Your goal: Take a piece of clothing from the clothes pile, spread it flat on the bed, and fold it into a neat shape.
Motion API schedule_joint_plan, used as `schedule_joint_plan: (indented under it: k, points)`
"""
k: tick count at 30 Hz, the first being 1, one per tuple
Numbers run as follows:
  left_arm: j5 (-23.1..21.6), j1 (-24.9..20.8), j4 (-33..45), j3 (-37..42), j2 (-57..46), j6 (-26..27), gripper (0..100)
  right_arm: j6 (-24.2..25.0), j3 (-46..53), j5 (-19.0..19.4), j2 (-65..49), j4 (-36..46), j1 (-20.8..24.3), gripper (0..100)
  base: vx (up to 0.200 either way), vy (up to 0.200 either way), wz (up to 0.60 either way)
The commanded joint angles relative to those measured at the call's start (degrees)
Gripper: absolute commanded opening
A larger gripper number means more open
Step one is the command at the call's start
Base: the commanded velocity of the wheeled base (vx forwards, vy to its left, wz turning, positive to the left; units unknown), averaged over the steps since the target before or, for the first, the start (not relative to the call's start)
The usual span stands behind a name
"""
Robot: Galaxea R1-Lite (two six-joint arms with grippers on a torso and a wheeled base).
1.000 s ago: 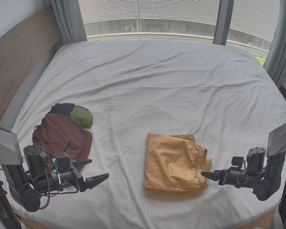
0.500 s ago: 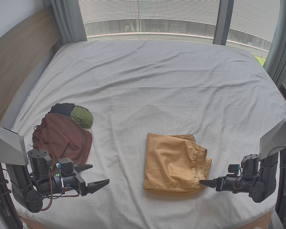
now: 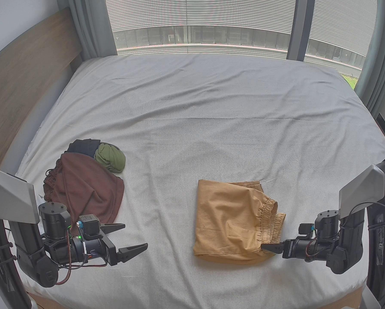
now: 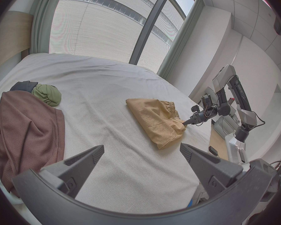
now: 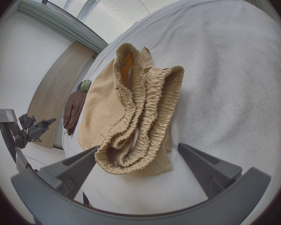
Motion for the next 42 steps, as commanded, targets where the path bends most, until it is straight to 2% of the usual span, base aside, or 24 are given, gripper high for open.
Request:
schedule_joint_plan:
  k: [1, 13, 17, 32, 37, 42]
  points:
    - [0.0, 0.0, 0.0, 0.1, 0.2, 0.0, 100, 3.2, -1.8, 0.1, 0.9, -0.1, 2.2, 100, 0.0, 0.0, 0.0]
    - [-0.1, -0.2, 0.0, 0.4, 0.2, 0.0, 100, 7.1, -2.7, 0.7, -1.0, -0.1, 3.2, 100, 0.0, 0.0, 0.0]
    - [-0.1, -0.2, 0.0, 0.5, 0.1, 0.0, 100, 7.7, -2.4, 2.3, -2.4, -0.1, 3.0, 100, 0.0, 0.0, 0.0]
    - [-0.1, -0.1, 0.0, 0.8, 0.4, 0.0, 100, 9.1, -5.2, 2.1, 1.6, -0.1, 5.5, 100, 0.0, 0.0, 0.0]
    - [-0.1, 0.0, 0.0, 1.0, 0.5, 0.1, 100, 10.1, -7.8, 0.2, 3.3, -0.2, 6.4, 100, 0.0, 0.0, 0.0]
    - [-0.1, -0.1, 0.0, 1.1, 0.5, 0.1, 100, 11.1, -8.0, 0.1, 3.2, -0.2, 6.4, 100, 0.0, 0.0, 0.0]
